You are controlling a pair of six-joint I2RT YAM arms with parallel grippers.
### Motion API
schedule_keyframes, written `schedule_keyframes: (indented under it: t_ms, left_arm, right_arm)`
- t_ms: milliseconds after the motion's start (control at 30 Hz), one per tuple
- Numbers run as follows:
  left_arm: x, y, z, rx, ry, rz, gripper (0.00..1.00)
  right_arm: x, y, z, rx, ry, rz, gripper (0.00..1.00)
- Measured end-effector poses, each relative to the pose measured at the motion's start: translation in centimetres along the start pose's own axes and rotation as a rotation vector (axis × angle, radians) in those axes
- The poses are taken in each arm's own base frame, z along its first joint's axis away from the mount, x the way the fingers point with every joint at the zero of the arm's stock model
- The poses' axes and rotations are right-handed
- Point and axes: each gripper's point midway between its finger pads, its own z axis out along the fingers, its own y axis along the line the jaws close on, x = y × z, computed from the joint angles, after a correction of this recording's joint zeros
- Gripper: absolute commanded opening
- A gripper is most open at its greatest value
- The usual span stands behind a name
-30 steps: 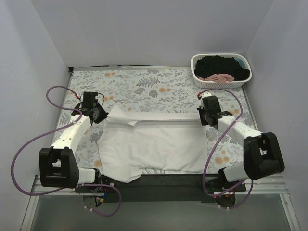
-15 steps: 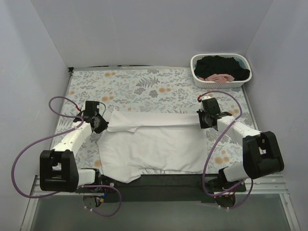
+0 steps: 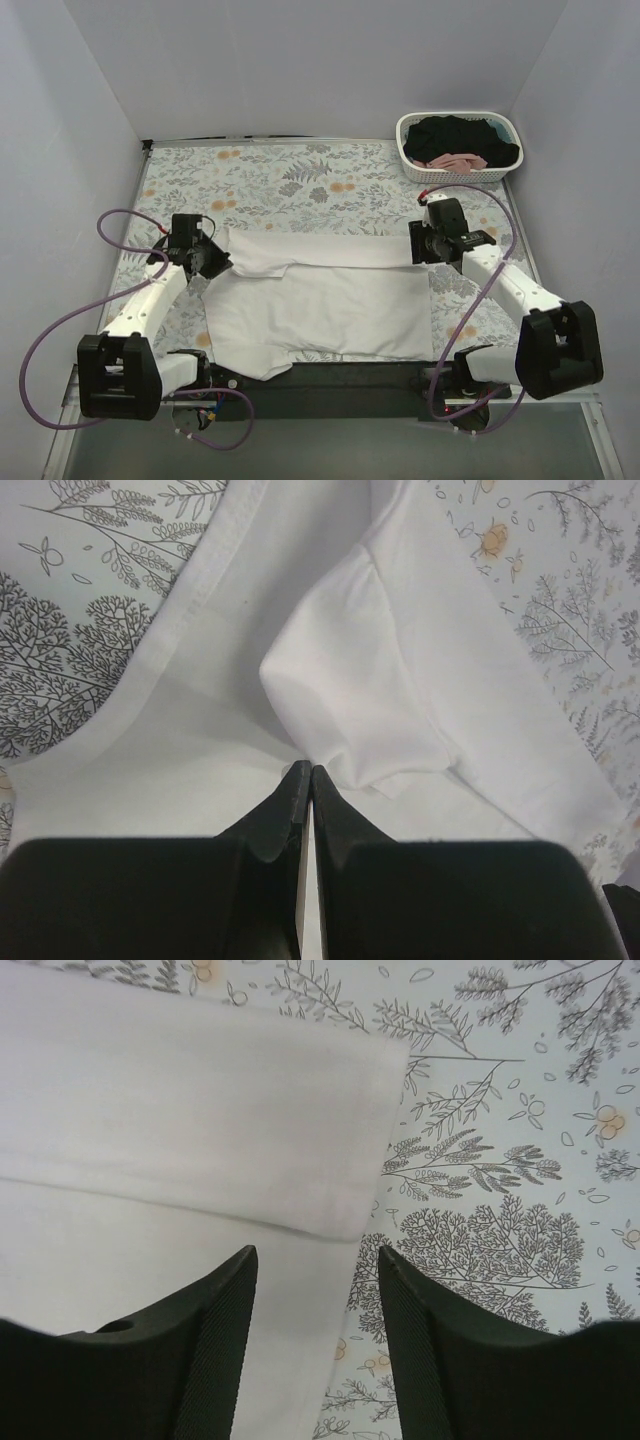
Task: Fold and stack the t-shirts
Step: Fold the tshirt
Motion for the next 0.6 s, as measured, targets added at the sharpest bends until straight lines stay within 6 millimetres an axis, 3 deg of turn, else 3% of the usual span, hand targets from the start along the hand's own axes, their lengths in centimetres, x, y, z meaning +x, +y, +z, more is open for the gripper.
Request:
schedule_keyframes:
  t_ms: [167, 233, 600]
  left_arm:
    - [1.3, -0.2, -0.5, 0.037, 0.04, -0.033, 0.0]
    - [1.9, -0.1, -0.5, 0.045, 0.062, -0.047, 0.0]
    - [4.1, -0.1, -1.3, 0.097, 0.132, -0.103, 0.0]
  right_arm:
    - [-2.9, 0.7, -3.0, -0.049, -0.126, 0.031, 0.63]
    - [-3.2, 1.1, -3.4, -0.069, -0.141, 0.035, 0.64]
    - [-1.5, 2.9, -2.8, -0.173, -0.108, 0.053, 0.65]
